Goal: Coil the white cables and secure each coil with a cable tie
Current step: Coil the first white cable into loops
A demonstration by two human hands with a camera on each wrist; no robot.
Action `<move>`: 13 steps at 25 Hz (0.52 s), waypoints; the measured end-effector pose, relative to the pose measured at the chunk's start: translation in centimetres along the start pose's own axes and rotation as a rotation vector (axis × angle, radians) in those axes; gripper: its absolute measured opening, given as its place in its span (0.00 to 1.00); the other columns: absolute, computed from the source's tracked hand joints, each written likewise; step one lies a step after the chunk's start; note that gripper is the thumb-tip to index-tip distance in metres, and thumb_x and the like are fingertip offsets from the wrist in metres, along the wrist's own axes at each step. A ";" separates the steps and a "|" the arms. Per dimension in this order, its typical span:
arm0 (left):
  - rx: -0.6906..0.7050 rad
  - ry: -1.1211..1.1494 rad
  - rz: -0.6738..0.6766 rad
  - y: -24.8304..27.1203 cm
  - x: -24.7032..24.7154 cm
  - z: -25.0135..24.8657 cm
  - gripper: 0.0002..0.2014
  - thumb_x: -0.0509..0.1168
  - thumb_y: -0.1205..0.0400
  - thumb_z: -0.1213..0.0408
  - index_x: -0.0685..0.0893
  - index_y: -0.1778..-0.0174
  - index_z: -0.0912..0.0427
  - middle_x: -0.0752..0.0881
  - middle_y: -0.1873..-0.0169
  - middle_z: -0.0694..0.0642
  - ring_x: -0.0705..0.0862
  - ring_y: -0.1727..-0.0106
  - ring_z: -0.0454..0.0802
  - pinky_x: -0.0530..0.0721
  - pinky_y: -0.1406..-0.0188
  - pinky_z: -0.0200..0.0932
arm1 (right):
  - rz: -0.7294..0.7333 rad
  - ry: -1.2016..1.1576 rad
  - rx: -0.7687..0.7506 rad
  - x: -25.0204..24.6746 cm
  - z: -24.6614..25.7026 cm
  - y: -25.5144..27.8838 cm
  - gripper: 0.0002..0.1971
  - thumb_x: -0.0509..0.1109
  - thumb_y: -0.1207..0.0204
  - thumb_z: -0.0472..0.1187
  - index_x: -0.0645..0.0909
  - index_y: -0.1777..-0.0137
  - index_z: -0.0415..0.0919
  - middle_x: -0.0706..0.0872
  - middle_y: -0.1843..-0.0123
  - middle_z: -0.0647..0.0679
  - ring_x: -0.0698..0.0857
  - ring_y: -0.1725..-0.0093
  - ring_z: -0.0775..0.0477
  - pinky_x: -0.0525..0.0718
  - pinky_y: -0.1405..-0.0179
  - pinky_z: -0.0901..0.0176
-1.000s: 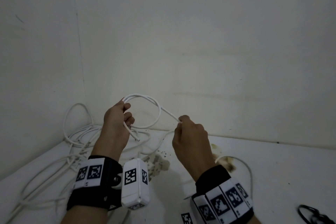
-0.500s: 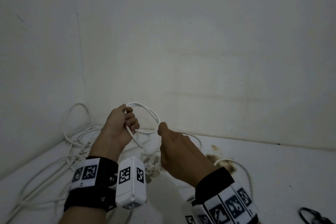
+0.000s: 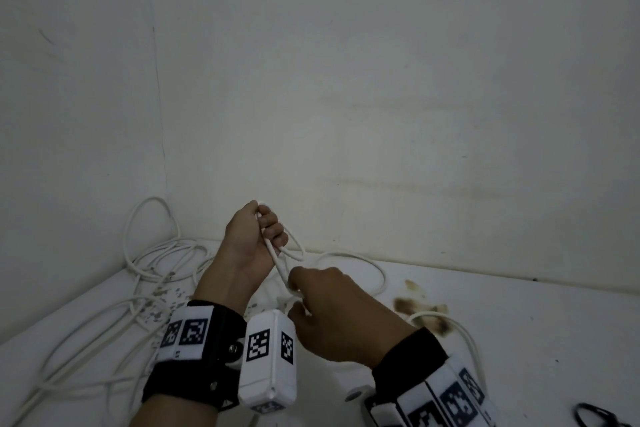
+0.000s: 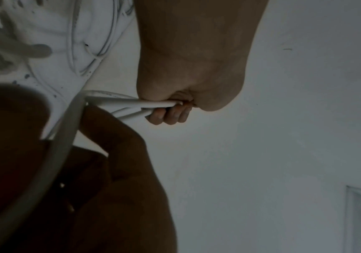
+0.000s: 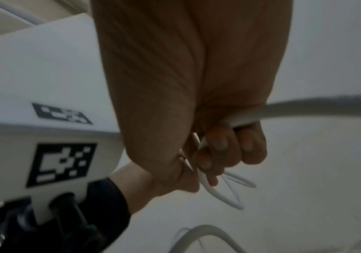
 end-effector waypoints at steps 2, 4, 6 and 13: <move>0.005 0.008 -0.029 -0.4 -0.4 0.0 0.19 0.48 0.11 0.59 0.67 0.69 0.53 0.65 0.81 0.46 0.62 0.84 0.42 0.63 0.85 0.34 | 0.067 -0.010 -0.011 0.0 -0.3 0.2 0.06 0.60 0.18 0.38 0.73 0.47 0.35 0.80 0.50 0.39 0.78 0.53 0.37 0.79 0.57 0.47; 0.018 0.017 -0.055 -0.6 -0.6 0.0 0.18 0.48 0.11 0.60 0.66 0.69 0.53 0.65 0.82 0.46 0.62 0.85 0.41 0.63 0.85 0.34 | 0.082 0.043 -0.026 -0.4 0.0 0.4 0.04 0.61 0.19 0.37 0.69 0.48 0.38 0.76 0.51 0.41 0.73 0.55 0.40 0.69 0.66 0.52; 0.037 -0.009 -0.072 -0.6 -0.4 0.1 0.17 0.48 0.11 0.61 0.66 0.68 0.53 0.65 0.82 0.46 0.62 0.85 0.41 0.64 0.85 0.34 | 0.073 0.107 -0.051 -0.8 0.4 0.6 0.12 0.62 0.18 0.37 0.68 0.37 0.39 0.78 0.45 0.36 0.71 0.54 0.39 0.62 0.68 0.53; 0.090 -0.084 -0.050 0.4 1.1 0.7 0.17 0.50 0.09 0.59 0.66 0.66 0.55 0.65 0.81 0.47 0.63 0.82 0.42 0.67 0.81 0.37 | 0.033 -0.083 -0.094 -1.2 0.1 0.3 0.02 0.66 0.19 0.36 0.74 0.50 0.40 0.84 0.52 0.42 0.79 0.54 0.43 0.81 0.55 0.48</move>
Point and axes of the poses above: each hand's wrist, its own y-axis away from the middle knuckle, its own x-axis out of the palm, z = x × y, the point moved 1 cm from there along -y, towards the middle knuckle
